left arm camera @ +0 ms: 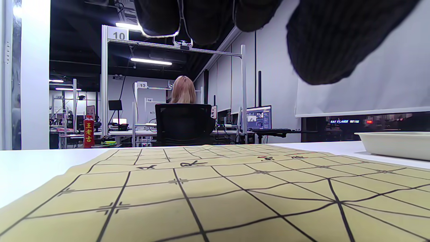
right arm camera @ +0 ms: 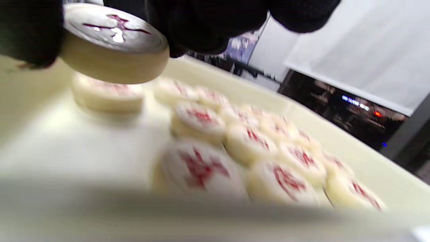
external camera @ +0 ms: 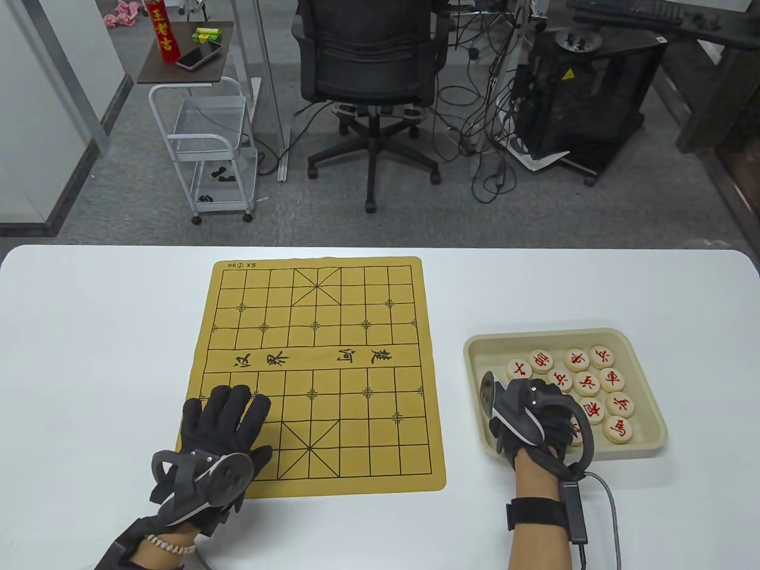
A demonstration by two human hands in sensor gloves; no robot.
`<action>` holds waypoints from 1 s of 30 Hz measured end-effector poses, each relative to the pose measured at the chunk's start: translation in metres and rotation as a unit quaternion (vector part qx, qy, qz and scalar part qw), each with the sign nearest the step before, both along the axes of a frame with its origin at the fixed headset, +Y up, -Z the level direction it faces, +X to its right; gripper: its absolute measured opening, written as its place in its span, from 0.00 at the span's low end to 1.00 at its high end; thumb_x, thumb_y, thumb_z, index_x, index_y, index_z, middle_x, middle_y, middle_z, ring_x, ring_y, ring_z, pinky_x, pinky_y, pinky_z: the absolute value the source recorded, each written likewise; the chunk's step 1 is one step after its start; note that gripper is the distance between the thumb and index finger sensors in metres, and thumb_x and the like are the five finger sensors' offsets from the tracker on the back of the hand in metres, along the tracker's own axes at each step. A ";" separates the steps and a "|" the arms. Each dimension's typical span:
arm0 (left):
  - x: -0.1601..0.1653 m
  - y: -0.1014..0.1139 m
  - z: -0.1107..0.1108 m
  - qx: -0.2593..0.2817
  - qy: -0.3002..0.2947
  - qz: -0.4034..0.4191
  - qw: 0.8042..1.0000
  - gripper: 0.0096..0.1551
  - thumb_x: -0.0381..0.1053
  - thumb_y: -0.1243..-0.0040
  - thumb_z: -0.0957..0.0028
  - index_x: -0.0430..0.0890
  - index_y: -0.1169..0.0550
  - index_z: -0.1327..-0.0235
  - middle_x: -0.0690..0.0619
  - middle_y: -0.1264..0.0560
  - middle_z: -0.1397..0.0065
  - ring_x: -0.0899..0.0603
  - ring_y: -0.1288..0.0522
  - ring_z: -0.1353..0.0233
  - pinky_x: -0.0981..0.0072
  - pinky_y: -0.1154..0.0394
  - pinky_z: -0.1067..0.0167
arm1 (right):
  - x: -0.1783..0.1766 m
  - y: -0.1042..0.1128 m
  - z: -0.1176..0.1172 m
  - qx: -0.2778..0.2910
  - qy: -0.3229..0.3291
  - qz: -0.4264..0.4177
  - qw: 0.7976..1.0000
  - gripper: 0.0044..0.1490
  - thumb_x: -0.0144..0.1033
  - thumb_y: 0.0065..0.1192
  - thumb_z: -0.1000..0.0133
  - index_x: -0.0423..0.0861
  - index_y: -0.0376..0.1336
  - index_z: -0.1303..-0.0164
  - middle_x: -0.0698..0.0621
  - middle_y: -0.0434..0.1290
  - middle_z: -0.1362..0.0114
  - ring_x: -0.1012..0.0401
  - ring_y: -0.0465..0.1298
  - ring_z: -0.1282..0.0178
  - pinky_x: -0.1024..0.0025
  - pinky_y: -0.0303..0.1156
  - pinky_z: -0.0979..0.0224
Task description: Set up Chinese chess pieces
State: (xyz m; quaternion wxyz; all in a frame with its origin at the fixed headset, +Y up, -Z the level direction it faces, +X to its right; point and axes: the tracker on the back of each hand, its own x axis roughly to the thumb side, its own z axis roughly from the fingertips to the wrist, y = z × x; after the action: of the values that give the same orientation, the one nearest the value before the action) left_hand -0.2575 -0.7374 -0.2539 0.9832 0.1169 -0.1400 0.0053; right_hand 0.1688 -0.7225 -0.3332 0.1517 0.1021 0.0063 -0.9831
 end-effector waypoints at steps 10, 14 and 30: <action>0.001 -0.002 0.001 -0.008 0.001 -0.003 1.000 0.52 0.66 0.35 0.57 0.59 0.45 0.21 0.44 0.44 0.12 0.28 0.42 0.14 0.23 0.49 0.25 | -0.149 0.011 0.056 -0.015 0.257 -0.070 0.964 0.52 0.71 0.73 0.63 0.52 0.67 0.32 0.52 0.75 0.35 0.63 0.76 0.49 0.56 0.75 0.37; -0.001 -0.002 0.000 -0.013 0.004 0.001 1.000 0.52 0.66 0.35 0.57 0.59 0.45 0.21 0.44 0.45 0.12 0.28 0.42 0.14 0.23 0.49 0.25 | -0.196 -0.017 0.070 -0.063 0.314 -0.071 0.945 0.52 0.70 0.73 0.63 0.53 0.67 0.32 0.52 0.75 0.35 0.63 0.76 0.49 0.56 0.75 0.36; -0.001 -0.003 -0.001 -0.023 0.004 -0.002 1.000 0.52 0.66 0.35 0.57 0.59 0.46 0.21 0.44 0.45 0.12 0.28 0.43 0.14 0.23 0.50 0.25 | -0.102 0.005 0.013 -0.001 0.090 -0.178 0.980 0.44 0.54 0.69 0.47 0.57 0.56 0.20 0.49 0.63 0.17 0.56 0.73 0.29 0.53 0.71 0.29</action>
State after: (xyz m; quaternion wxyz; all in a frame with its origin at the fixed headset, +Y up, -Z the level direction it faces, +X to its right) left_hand -0.2583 -0.7407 -0.2552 0.9862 0.0937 -0.1363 0.0060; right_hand 0.0671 -0.7176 -0.3205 -0.0265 0.0121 0.0007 -0.9996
